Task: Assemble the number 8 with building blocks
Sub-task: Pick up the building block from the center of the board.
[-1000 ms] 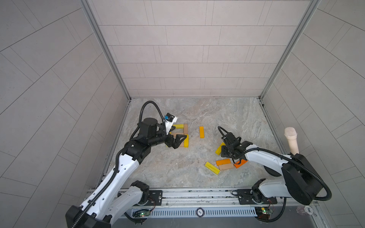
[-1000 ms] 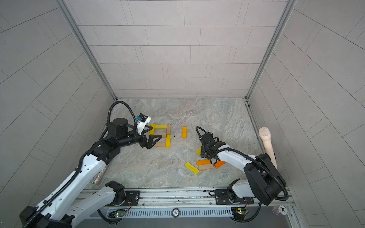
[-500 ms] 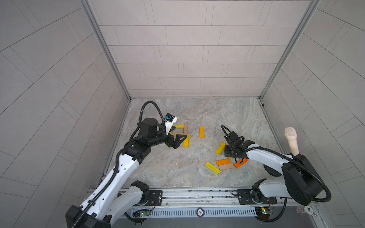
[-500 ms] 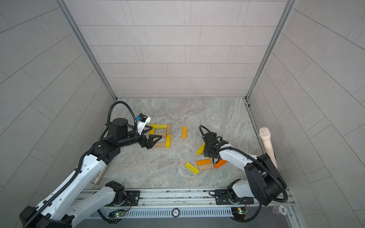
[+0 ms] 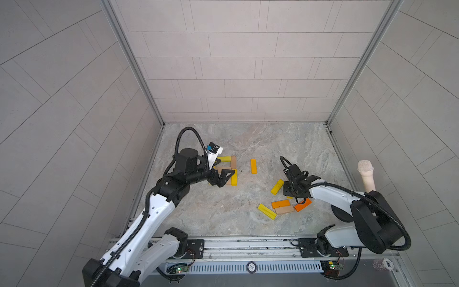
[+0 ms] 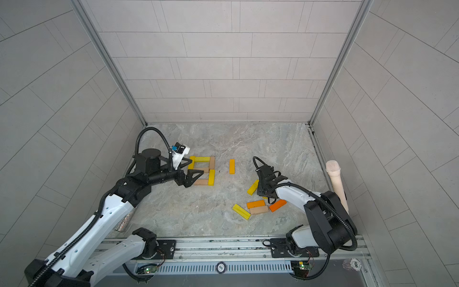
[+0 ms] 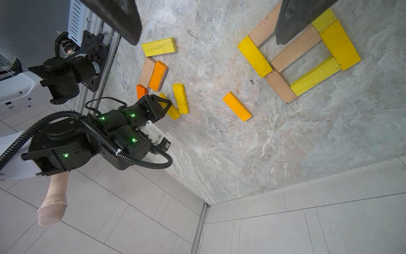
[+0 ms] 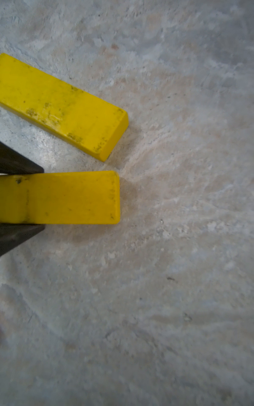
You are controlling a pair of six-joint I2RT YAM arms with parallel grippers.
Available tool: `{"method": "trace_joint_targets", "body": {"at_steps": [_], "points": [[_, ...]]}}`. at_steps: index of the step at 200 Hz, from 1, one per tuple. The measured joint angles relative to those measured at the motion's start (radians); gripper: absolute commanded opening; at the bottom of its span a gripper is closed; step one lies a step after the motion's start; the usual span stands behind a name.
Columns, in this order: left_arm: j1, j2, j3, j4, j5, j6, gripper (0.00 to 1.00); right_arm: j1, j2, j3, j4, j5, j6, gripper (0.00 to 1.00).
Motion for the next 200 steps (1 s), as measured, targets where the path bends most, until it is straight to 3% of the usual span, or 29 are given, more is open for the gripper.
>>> {"method": "trace_joint_targets", "body": {"at_steps": [55, 122, 200], "points": [[0.0, 0.0, 0.0, 0.0, 0.0, -0.002, 1.0, -0.033, -0.023, 0.01, -0.04, 0.007, -0.039, 0.27], [0.0, 0.006, 0.0, 0.0, 0.0, -0.003, 1.0, -0.041, -0.04, 0.143, -0.082, -0.003, -0.136, 0.27], [0.0, 0.007, 0.0, -0.001, 0.0, -0.006, 1.0, 0.004, 0.183, 0.385, -0.109, -0.116, -0.32, 0.27]]}}
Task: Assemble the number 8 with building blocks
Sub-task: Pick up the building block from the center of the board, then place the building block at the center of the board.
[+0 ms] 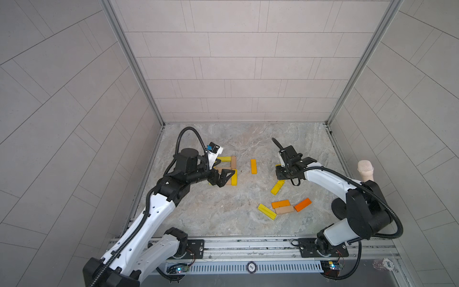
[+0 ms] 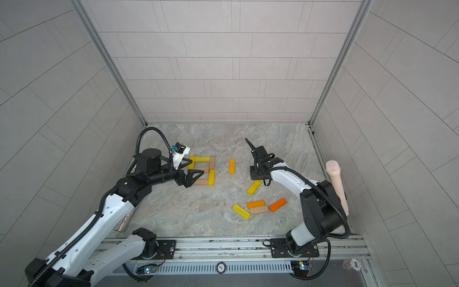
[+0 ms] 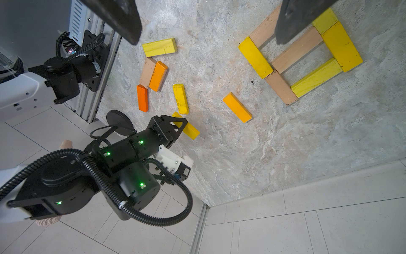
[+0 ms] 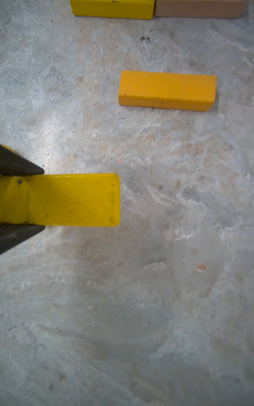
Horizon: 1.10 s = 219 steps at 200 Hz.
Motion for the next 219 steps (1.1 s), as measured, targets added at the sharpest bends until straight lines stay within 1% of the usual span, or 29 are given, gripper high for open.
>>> {"method": "trace_joint_targets", "body": {"at_steps": [40, 70, 98, 140, 170, 198, 219], "points": [[0.0, 0.0, 0.0, 0.0, 0.0, 0.0, 1.0, 0.045, 0.148, 0.137, -0.013, -0.018, -0.054, 0.28], [0.0, 0.0, 0.0, 0.0, 0.0, 0.0, 1.0, 0.062, 0.241, 0.208, -0.014, -0.024, -0.074, 0.28], [0.0, 0.0, 0.0, 0.0, -0.001, 0.0, 1.0, 0.062, 0.3, 0.241, -0.018, -0.023, -0.081, 0.31], [0.0, 0.0, 0.0, 0.0, -0.001, 0.0, 1.0, 0.062, 0.34, 0.272, -0.023, -0.014, -0.093, 0.33], [0.0, 0.001, 0.0, 0.0, -0.001, 0.0, 1.0, 0.062, 0.363, 0.28, -0.025, -0.008, -0.102, 0.38], [0.0, 0.001, 0.0, 0.0, 0.0, 0.0, 1.0, 0.062, 0.37, 0.28, -0.032, -0.002, -0.107, 0.46], [0.0, 0.001, 0.0, 0.0, 0.0, 0.0, 1.0, 0.062, 0.37, 0.28, -0.037, 0.012, -0.105, 0.54]]}}
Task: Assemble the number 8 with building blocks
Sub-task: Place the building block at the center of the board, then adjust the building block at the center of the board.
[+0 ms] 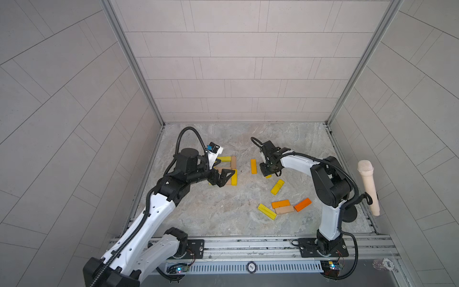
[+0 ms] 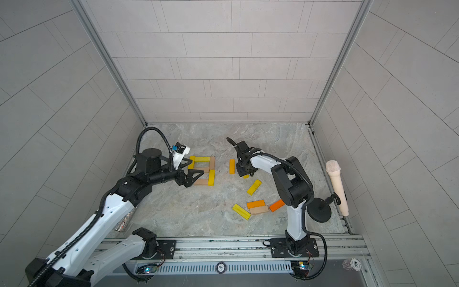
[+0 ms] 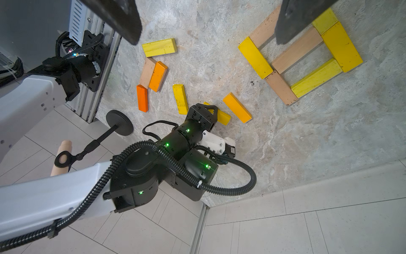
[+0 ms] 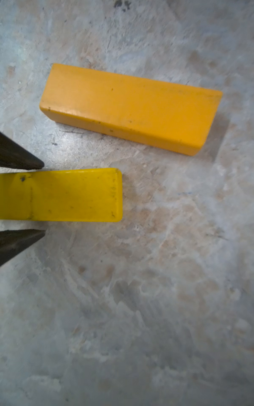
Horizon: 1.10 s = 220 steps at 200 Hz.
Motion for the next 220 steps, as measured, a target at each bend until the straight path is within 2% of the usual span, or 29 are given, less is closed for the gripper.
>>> {"method": "trace_joint_targets", "body": {"at_steps": [35, 130, 188, 220], "points": [[0.0, 0.0, 0.0, 0.0, 0.0, 0.0, 1.0, 0.0, -0.003, -0.01, -0.006, 0.032, 0.008, 0.61], [0.0, 0.0, 0.0, 0.0, 0.0, 0.0, 1.0, -0.091, -0.078, -0.108, -0.008, 0.034, 0.055, 0.61], [0.0, 0.0, 0.0, 0.0, 0.0, 0.0, 1.0, -0.101, -0.08, -0.108, -0.005, 0.046, 0.057, 0.54], [0.0, 0.0, 0.0, 0.0, 0.0, 0.0, 1.0, -0.101, -0.08, -0.108, -0.001, 0.014, 0.056, 0.46]]}}
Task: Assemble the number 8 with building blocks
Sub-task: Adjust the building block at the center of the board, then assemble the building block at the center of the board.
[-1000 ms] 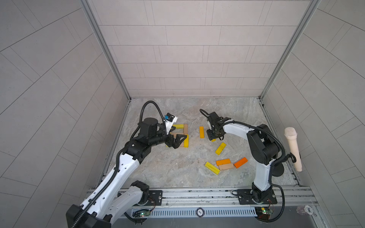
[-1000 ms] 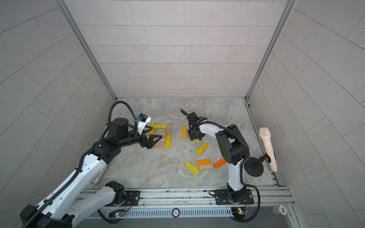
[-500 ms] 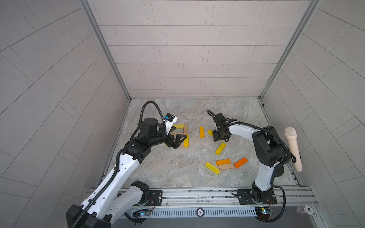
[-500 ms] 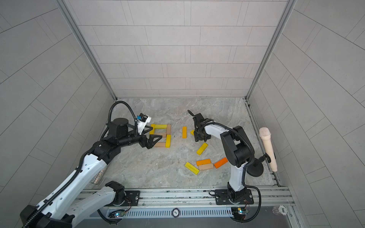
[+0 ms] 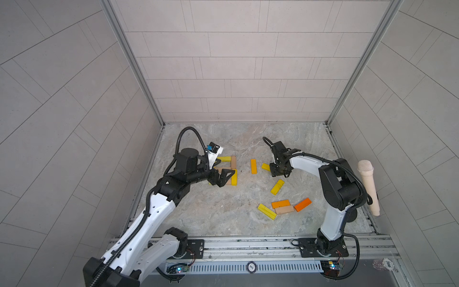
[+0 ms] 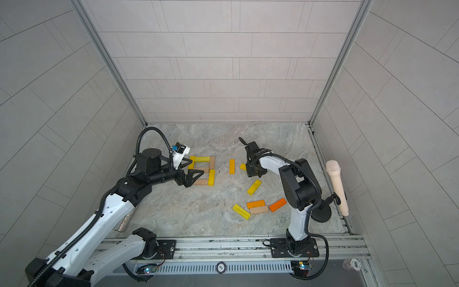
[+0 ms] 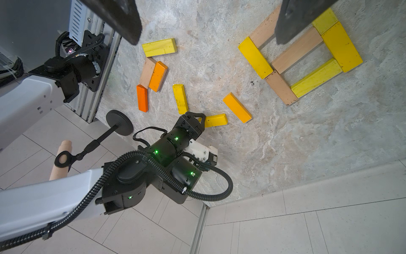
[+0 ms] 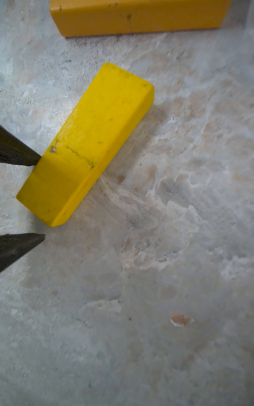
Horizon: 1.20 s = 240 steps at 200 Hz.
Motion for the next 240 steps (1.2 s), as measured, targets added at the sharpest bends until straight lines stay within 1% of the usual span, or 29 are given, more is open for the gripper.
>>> {"method": "trace_joint_targets", "body": {"at_steps": [79, 118, 143, 191, 240], "points": [[0.0, 0.0, 0.0, 0.0, 0.0, 0.0, 1.0, -0.023, 0.003, 0.037, 0.003, 0.011, 0.027, 0.44], [0.0, 0.0, 0.0, 0.0, 0.0, 0.0, 1.0, -0.023, 0.021, 0.048, 0.027, -0.043, 0.002, 0.49], [0.0, 0.003, 0.0, 0.0, 0.0, 0.0, 1.0, -0.023, 0.035, 0.052, 0.032, -0.054, -0.008, 0.52], [0.0, 0.008, 0.0, 0.0, 0.0, 0.0, 1.0, -0.023, 0.062, 0.069, 0.039, -0.053, -0.019, 0.53], [0.0, 0.01, 0.0, 0.0, 0.0, 0.0, 1.0, -0.023, 0.095, 0.111, 0.045, -0.053, -0.063, 0.53]]}}
